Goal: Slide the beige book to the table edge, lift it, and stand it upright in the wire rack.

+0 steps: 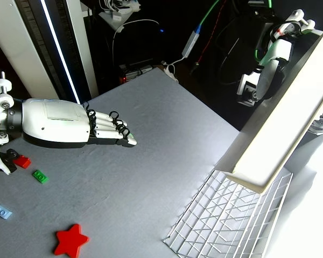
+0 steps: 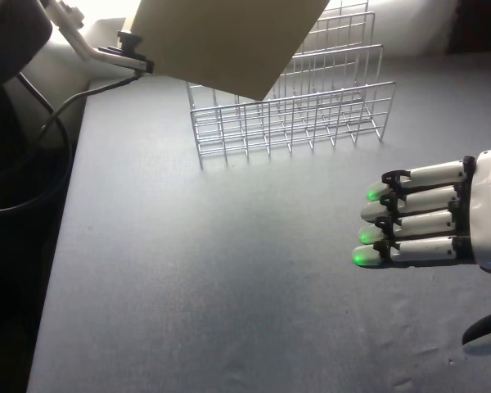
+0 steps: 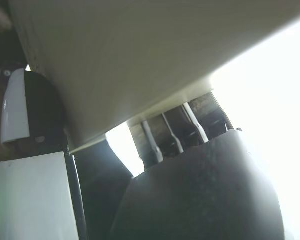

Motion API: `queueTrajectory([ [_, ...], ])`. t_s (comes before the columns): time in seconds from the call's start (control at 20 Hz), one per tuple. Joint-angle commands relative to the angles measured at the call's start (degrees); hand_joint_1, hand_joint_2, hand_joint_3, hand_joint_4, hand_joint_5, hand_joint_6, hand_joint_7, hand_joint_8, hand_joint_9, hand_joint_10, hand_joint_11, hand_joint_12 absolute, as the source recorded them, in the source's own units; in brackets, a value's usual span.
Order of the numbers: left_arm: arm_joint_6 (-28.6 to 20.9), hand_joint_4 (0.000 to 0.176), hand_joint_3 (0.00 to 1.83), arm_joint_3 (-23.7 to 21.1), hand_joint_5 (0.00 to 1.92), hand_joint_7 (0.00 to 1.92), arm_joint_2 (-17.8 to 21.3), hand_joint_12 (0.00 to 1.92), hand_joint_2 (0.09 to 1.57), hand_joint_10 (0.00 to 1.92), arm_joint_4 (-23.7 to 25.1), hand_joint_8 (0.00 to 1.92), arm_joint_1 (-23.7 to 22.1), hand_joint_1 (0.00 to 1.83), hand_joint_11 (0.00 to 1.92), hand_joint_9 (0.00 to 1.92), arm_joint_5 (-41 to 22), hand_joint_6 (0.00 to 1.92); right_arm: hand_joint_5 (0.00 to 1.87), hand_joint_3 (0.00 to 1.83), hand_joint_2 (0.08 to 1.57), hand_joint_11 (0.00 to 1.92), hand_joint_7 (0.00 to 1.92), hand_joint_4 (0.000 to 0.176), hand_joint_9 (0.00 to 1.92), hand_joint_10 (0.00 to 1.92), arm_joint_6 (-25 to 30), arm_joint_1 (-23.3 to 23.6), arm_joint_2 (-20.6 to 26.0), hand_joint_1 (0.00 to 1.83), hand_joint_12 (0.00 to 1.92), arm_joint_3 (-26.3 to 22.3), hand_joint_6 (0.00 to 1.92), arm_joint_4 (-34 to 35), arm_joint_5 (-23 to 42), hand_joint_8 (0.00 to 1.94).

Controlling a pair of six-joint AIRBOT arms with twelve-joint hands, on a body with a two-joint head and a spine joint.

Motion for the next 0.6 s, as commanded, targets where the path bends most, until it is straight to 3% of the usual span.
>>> queueTrajectory([
  [0.0, -1.08, 0.000, 0.00, 0.67, 0.84, 0.87, 0.06, 1.76, 1.18, 1.61, -1.26, 1.44, -0.51, 1.23, 0.84, 0.89, -8.43, 1.04, 0.12, 0.00, 1.18, 0.00, 0.17, 0.000, 0.17, 0.01, -0.05, 0.41, 0.18, 0.14, 0.37, -0.04, 0.00, 2.77, 2.97, 0.00],
  [0.3, -0.89, 0.000, 0.00, 3.59, 0.85, 0.88, -2.18, 1.77, 1.18, 1.61, -1.26, 1.42, -0.71, 1.22, 0.85, 0.91, -10.15, 1.05, 0.15, 0.00, 1.17, 0.00, 0.20, 0.000, 0.17, 0.01, -0.01, 0.47, 0.33, 0.14, 0.38, -0.03, 0.01, 3.40, 2.44, 0.01],
  [0.55, -0.70, 0.000, 0.00, 4.28, 0.86, 0.88, -2.61, 1.74, 1.18, 1.60, -1.27, 1.43, -0.52, 1.23, 0.86, 0.91, -10.87, 1.02, 0.15, 0.00, 1.17, 0.00, 0.20, 0.000, 0.16, 0.00, 0.46, -0.12, 3.72, 0.16, 0.33, -0.03, 0.00, 4.72, 2.12, 0.00],
])
